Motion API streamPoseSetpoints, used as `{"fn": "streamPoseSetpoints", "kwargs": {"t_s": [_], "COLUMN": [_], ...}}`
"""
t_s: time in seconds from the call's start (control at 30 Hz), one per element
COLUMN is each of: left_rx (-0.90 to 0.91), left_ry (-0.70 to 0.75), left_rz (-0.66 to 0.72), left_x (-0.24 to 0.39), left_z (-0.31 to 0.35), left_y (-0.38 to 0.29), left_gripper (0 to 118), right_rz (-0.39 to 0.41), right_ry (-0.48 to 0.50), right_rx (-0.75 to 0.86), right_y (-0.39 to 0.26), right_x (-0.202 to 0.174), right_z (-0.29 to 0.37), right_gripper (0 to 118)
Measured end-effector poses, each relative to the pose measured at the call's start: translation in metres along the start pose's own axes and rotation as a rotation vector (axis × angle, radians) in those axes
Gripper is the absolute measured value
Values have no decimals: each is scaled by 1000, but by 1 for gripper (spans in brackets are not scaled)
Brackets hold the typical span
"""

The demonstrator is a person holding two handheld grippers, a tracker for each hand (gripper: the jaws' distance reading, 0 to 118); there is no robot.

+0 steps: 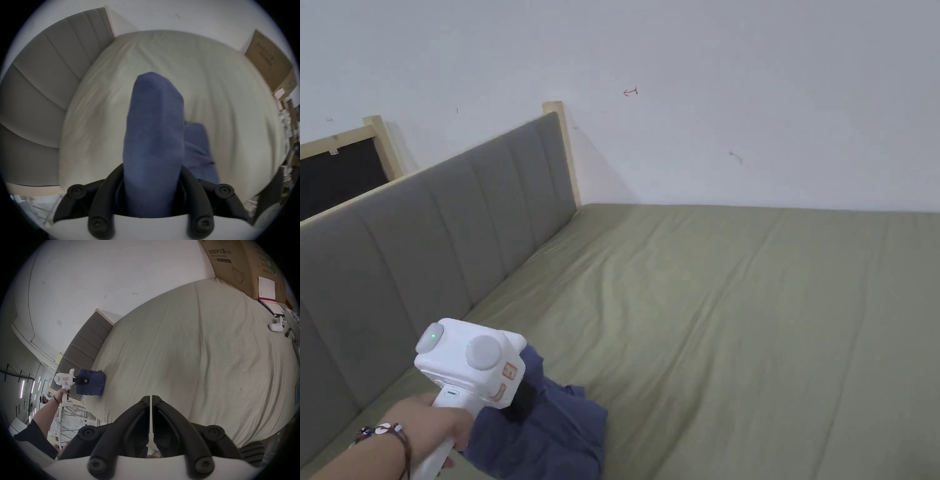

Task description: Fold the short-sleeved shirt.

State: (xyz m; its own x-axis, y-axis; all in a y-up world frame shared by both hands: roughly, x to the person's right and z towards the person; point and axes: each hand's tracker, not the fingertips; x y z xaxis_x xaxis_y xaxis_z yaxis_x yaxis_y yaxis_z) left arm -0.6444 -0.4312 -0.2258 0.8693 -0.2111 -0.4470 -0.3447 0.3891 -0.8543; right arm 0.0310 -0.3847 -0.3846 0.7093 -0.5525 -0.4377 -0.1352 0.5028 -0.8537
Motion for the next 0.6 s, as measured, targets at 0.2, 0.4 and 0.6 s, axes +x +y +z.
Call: {"fn": "streamPoseSetpoints", "kwargs": {"t_s": [0.2,0.4,0.6], "left_rx": [119,239,294], "left_ry": [78,-50,-364], "left_rz": [89,158,334], "left_x": [-29,-43,24], "left_z": [10,42,74], "left_y": [-6,-28,-81], "left_gripper": [108,107,107], "right_rz": [49,44,109], "right_ry": [-16,-21,-60], "right_rx": [-24,-11,3], "right_y": [0,1,0], "right_x": [-9,-6,-8], "right_z": [-5,-8,-6], "right_gripper": [2,2,2]}}
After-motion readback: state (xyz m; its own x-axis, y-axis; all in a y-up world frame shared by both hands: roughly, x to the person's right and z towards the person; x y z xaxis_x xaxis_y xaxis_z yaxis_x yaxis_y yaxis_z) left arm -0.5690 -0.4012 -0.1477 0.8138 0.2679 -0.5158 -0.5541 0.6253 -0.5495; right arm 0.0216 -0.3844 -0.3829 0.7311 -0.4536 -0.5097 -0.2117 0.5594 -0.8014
